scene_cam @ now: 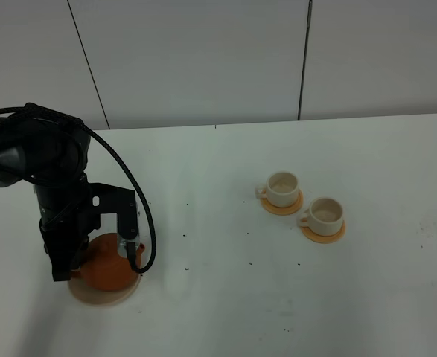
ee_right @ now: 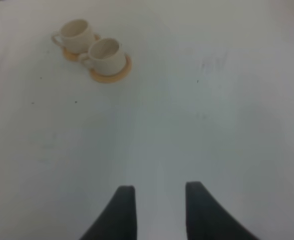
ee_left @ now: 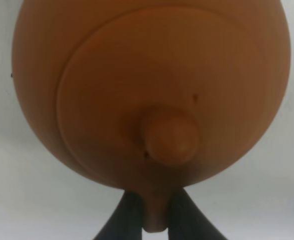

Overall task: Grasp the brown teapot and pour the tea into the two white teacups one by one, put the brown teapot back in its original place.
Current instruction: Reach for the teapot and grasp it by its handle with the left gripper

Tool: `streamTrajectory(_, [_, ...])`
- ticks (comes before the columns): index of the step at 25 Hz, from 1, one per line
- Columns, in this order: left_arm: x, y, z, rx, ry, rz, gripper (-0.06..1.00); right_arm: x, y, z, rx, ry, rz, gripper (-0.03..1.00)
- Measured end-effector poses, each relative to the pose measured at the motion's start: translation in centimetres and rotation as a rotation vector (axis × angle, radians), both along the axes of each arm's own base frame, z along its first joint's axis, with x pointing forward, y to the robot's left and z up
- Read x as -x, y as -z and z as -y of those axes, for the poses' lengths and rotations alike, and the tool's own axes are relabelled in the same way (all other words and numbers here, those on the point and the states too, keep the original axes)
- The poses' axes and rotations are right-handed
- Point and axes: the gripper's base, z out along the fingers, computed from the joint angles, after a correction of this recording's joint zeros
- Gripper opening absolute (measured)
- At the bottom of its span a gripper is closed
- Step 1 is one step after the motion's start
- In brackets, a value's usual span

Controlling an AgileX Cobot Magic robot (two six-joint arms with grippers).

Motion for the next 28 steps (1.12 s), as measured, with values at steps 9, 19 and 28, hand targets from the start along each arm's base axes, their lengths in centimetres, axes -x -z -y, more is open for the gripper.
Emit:
streamTrajectory(9, [0.3, -1.2, 0.0, 0.01, -0.002, 0.016, 0.18, 0.0, 0.0, 0.0, 0.0, 0.0, 0.0, 0.24])
streamTrajectory(19, [0.8, -3.8, -0.1, 0.029, -0.004, 0.075, 0.18, 0.0, 0.0, 0.0, 0.0, 0.0, 0.0, 0.24])
streamTrajectory(28, [0.1, -3.7, 1.1, 0.164, -0.036, 0.159, 0.18, 0.0, 0.0, 0.0, 0.0, 0.0, 0.0, 0.24])
